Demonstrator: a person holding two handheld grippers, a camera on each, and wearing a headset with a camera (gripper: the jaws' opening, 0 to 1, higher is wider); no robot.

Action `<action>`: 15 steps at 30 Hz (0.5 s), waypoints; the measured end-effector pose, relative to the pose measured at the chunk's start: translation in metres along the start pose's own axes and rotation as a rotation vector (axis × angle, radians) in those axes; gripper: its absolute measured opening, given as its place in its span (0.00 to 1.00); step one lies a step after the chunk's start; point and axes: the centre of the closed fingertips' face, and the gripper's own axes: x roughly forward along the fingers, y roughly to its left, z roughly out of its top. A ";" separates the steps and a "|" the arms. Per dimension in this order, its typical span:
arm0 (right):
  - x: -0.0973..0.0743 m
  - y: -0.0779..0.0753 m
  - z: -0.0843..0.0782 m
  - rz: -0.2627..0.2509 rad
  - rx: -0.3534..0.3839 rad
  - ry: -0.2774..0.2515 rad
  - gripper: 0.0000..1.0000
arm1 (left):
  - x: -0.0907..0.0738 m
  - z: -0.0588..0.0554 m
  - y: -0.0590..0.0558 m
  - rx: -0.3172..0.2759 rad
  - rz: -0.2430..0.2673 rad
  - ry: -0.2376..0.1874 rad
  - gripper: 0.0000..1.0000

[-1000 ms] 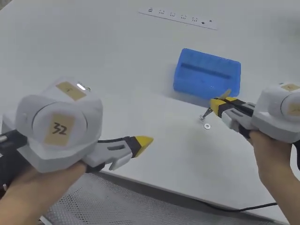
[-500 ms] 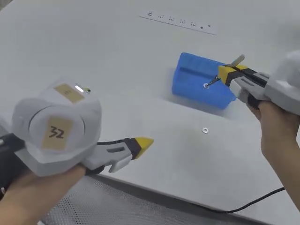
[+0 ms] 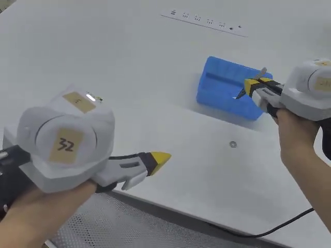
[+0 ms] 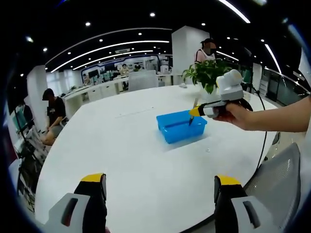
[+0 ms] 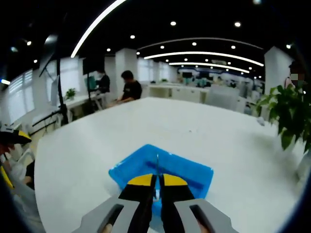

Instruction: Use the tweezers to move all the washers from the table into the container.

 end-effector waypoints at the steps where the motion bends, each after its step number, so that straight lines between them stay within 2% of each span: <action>1: 0.001 -0.001 -0.003 -0.004 -0.009 0.007 0.01 | 0.001 0.000 -0.001 0.000 -0.003 0.001 0.94; 9: 0.001 0.003 -0.019 -0.003 -0.026 0.040 0.01 | 0.003 0.000 -0.003 0.010 -0.009 0.006 0.94; 15: -0.007 0.006 -0.012 0.002 -0.016 0.038 0.02 | 0.002 0.001 -0.003 0.012 -0.008 0.003 0.94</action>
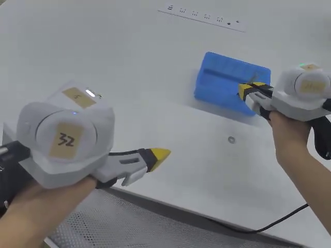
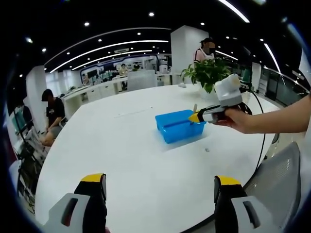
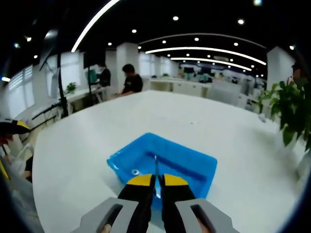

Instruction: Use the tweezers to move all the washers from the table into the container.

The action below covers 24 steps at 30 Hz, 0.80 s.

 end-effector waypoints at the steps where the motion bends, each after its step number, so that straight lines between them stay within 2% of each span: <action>1: -0.002 -0.001 0.003 -0.007 0.000 -0.012 0.02 | -0.001 0.000 0.000 0.002 0.000 -0.001 0.94; 6: -0.018 0.001 0.025 0.000 0.028 -0.085 0.02 | -0.003 0.001 0.000 -0.002 0.002 -0.005 0.94; 9: -0.033 0.005 0.037 -0.001 0.039 -0.130 0.02 | -0.004 0.000 -0.001 -0.001 0.003 -0.005 0.94; 11: -0.044 0.009 0.040 0.000 0.040 -0.144 0.02 | -0.005 0.001 0.000 -0.001 0.008 -0.009 0.94; 16: -0.061 0.016 0.035 0.006 0.048 -0.152 0.02 | -0.005 0.002 -0.002 -0.006 0.002 -0.013 0.95; 24: -0.070 0.031 -0.001 0.053 0.079 -0.089 0.02 | -0.003 0.007 -0.011 -0.012 -0.038 -0.028 0.99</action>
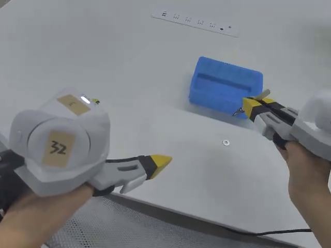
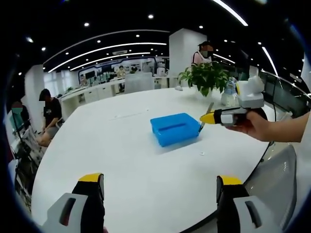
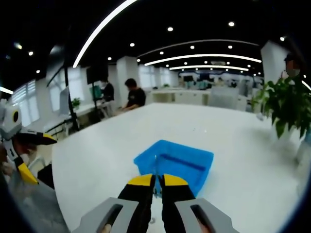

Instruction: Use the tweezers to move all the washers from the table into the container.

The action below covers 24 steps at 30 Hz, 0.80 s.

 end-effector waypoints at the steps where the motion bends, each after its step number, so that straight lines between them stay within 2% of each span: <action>1: -0.001 0.002 -0.006 0.003 -0.004 0.014 0.02 | 0.000 0.000 -0.001 0.001 -0.003 -0.001 0.99; 3: -0.003 0.004 -0.014 0.007 -0.021 0.033 0.02 | 0.001 0.001 -0.001 -0.001 -0.007 -0.003 0.99; 7: -0.005 0.007 -0.024 0.016 -0.012 0.052 0.02 | 0.002 0.002 -0.001 -0.004 -0.015 -0.005 0.99; 23: -0.002 0.009 -0.047 0.023 -0.009 0.110 0.02 | 0.003 -0.006 0.002 0.005 -0.001 0.016 0.99; 24: -0.002 0.010 -0.046 0.023 -0.016 0.096 0.02 | 0.003 -0.006 0.002 0.005 0.000 0.016 0.99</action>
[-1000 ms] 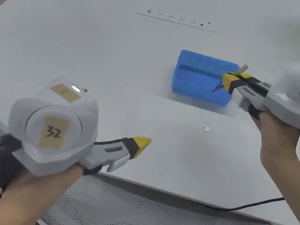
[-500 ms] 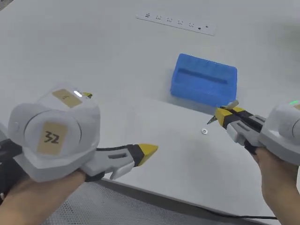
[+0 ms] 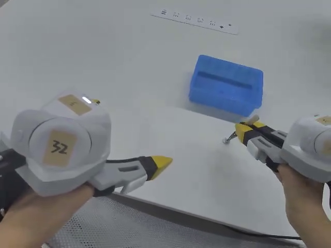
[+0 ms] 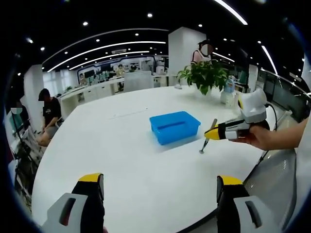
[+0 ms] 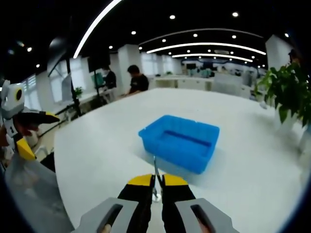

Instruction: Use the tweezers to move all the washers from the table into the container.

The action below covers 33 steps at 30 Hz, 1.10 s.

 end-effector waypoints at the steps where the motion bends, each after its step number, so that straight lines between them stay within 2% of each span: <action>1: 0.000 0.001 0.000 0.000 -0.011 0.002 0.02 | 0.000 0.000 0.000 -0.001 0.000 0.000 0.99; 6: 0.001 0.007 -0.001 0.006 -0.067 -0.003 0.02 | 0.001 0.002 -0.004 0.002 -0.003 -0.002 0.99; 8: 0.002 0.004 -0.001 -0.001 -0.097 0.005 0.01 | 0.001 0.003 -0.005 0.002 -0.005 -0.005 0.99; 12: 0.005 0.000 0.001 0.004 -0.089 0.034 0.01 | 0.001 0.003 -0.007 0.005 -0.011 -0.005 0.99; 16: 0.002 0.001 0.009 0.010 -0.070 0.020 0.01 | 0.000 0.003 -0.006 0.004 -0.010 -0.007 0.99; 27: -0.006 -0.002 0.063 0.010 -0.085 -0.081 0.01 | -0.002 0.004 -0.004 0.003 -0.004 -0.008 0.99; 33: -0.005 -0.009 0.085 -0.003 -0.104 -0.124 0.01 | -0.001 0.005 -0.002 0.010 -0.001 -0.007 0.98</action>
